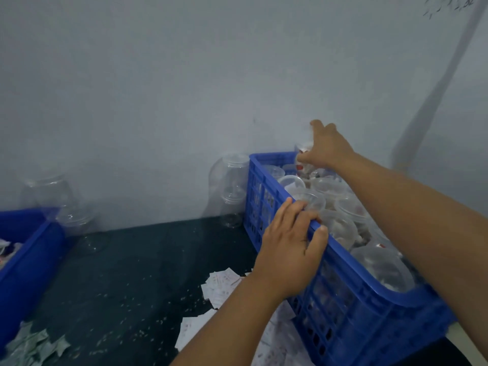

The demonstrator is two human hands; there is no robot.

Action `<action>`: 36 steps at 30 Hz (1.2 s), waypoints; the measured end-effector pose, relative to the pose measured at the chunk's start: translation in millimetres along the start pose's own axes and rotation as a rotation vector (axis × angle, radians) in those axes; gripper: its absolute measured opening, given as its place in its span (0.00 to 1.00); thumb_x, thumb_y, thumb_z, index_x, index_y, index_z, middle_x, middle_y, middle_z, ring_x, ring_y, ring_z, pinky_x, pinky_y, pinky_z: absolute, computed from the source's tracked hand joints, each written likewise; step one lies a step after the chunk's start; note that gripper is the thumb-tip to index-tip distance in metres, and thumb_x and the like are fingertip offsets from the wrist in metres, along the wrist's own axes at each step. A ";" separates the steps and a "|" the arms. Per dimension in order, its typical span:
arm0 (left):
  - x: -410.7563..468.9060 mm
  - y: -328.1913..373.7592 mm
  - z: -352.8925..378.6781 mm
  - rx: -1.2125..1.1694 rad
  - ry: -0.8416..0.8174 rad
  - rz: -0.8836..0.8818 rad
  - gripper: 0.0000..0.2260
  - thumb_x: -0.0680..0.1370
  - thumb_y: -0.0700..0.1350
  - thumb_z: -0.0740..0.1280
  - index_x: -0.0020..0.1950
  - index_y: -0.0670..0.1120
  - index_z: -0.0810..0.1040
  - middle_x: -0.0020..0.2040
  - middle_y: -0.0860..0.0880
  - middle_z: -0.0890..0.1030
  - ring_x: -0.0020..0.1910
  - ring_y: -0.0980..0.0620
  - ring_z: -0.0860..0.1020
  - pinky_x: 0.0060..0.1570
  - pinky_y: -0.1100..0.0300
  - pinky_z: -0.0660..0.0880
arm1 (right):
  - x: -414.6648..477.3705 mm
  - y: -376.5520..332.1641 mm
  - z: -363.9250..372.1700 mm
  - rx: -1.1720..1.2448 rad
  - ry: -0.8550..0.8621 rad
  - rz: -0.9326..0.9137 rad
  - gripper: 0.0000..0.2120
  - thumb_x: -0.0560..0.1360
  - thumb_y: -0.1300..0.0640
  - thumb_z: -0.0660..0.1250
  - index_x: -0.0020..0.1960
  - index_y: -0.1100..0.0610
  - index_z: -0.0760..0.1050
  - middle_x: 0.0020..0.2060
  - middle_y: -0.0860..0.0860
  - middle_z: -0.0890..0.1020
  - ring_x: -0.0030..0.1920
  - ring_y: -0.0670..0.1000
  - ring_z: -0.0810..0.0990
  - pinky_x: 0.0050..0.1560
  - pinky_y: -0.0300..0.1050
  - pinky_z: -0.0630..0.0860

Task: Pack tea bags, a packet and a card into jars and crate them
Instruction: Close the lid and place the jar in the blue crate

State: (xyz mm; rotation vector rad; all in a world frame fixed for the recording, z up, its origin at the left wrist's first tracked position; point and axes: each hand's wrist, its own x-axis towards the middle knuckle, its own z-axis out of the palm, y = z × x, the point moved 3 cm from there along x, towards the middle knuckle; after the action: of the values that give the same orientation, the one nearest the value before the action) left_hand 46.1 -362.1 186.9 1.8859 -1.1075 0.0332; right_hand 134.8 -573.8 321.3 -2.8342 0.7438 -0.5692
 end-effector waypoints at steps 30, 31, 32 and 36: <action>3.1 -0.8 6.8 -0.083 0.004 -0.017 0.15 0.82 0.63 0.48 0.62 0.61 0.69 0.78 0.65 0.58 0.81 0.66 0.42 0.71 0.53 0.55 | 7.9 40.3 20.9 -0.362 -0.459 0.143 0.40 0.84 0.29 0.58 0.84 0.58 0.66 0.83 0.58 0.68 0.73 0.63 0.76 0.71 0.58 0.75; 3.7 -1.3 6.7 -0.083 -0.003 -0.022 0.16 0.82 0.63 0.48 0.62 0.61 0.69 0.78 0.64 0.58 0.81 0.66 0.42 0.71 0.53 0.55 | 11.5 33.4 12.3 -0.391 -0.398 0.111 0.39 0.86 0.31 0.56 0.82 0.61 0.69 0.82 0.60 0.70 0.74 0.64 0.76 0.72 0.59 0.73; 3.9 -2.0 6.3 -0.082 -0.013 -0.027 0.17 0.82 0.63 0.48 0.62 0.61 0.70 0.79 0.63 0.58 0.81 0.65 0.42 0.72 0.52 0.56 | 13.4 24.1 1.7 -0.419 -0.355 0.080 0.38 0.87 0.33 0.55 0.80 0.64 0.71 0.80 0.62 0.71 0.75 0.65 0.75 0.73 0.59 0.72; 3.2 -2.6 3.1 -0.062 -0.062 -0.041 0.17 0.84 0.61 0.48 0.67 0.59 0.70 0.81 0.61 0.57 0.81 0.64 0.42 0.78 0.48 0.55 | 1.3 -23.1 -48.5 -0.361 -0.249 -0.060 0.34 0.86 0.34 0.60 0.73 0.63 0.78 0.72 0.61 0.79 0.64 0.65 0.82 0.65 0.57 0.77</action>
State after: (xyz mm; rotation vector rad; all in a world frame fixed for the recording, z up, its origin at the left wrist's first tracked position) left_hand 48.6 -366.1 184.7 1.8638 -1.0993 -0.0827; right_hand 126.7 -557.1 371.7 -3.1813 0.7836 -0.0866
